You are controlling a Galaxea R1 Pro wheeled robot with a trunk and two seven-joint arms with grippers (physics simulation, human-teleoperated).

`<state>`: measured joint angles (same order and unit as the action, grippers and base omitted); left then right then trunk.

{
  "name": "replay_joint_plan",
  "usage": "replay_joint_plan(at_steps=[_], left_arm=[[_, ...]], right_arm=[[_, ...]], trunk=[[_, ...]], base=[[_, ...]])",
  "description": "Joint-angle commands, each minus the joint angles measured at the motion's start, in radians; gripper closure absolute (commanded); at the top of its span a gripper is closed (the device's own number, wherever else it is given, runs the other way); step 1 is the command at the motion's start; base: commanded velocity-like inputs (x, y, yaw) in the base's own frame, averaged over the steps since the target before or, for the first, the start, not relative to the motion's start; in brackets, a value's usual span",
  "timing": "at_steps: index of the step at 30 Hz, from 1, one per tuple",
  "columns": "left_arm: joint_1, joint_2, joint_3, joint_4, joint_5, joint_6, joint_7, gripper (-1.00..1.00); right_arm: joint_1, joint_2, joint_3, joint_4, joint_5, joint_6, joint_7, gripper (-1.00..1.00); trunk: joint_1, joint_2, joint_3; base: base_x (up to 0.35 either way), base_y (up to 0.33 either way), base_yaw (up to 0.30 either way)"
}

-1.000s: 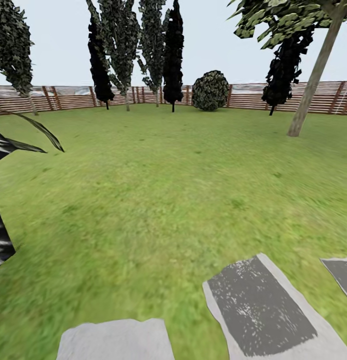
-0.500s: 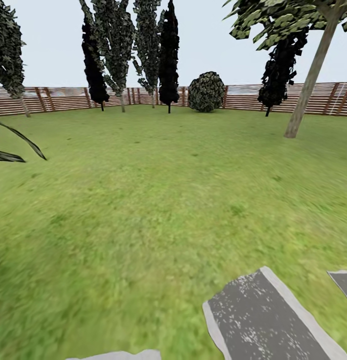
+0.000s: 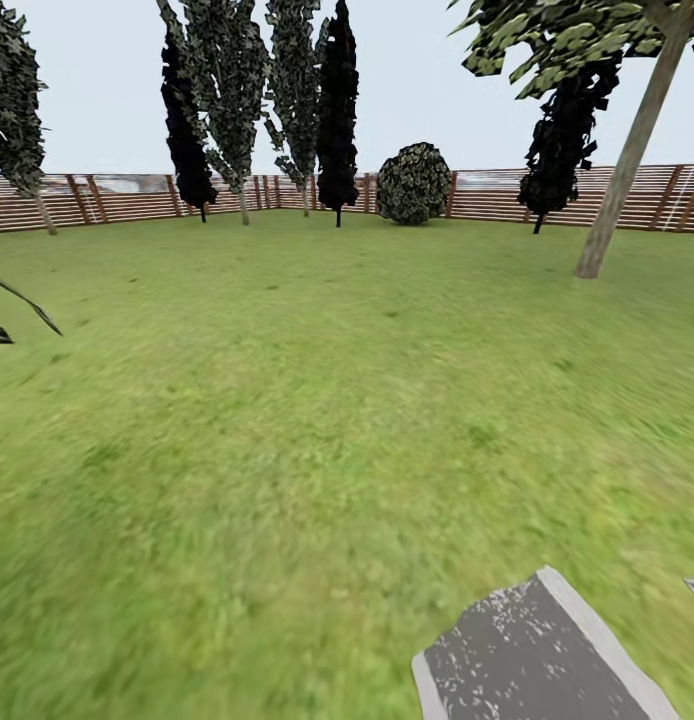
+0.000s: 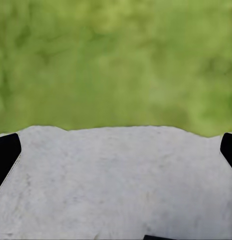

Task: In the garden, pick up the pesticide atomizer on the floor and spray pesticide onto both trees until each tree trunk is fully covered.

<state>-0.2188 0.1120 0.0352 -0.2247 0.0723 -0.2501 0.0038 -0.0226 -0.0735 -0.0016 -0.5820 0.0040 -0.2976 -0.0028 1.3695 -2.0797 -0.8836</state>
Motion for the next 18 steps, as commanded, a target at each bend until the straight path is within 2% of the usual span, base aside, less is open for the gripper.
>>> replay_joint_plan(at_steps=[1,11,18], left_arm=[[-0.001,0.0,0.0,0.001,0.008,-0.003,-0.001,-1.0],[-0.001,0.0,0.0,0.001,0.008,-0.003,-0.001,-1.0],[-0.001,0.0,-0.001,0.001,0.007,-0.003,-0.001,-1.0]], right_arm=[[0.0,0.0,0.0,0.001,0.0,-0.003,0.0,-1.0],[0.0,0.001,0.0,0.001,0.0,-0.003,0.0,-1.0],[0.0,0.001,0.001,0.001,0.001,-0.003,0.0,-1.0]], trunk=[[0.0,0.0,-0.001],[0.0,0.0,-0.001],[0.0,0.0,0.005]], base=[[0.338,0.0,0.0],[0.338,0.0,0.003],[0.338,0.0,0.203]])
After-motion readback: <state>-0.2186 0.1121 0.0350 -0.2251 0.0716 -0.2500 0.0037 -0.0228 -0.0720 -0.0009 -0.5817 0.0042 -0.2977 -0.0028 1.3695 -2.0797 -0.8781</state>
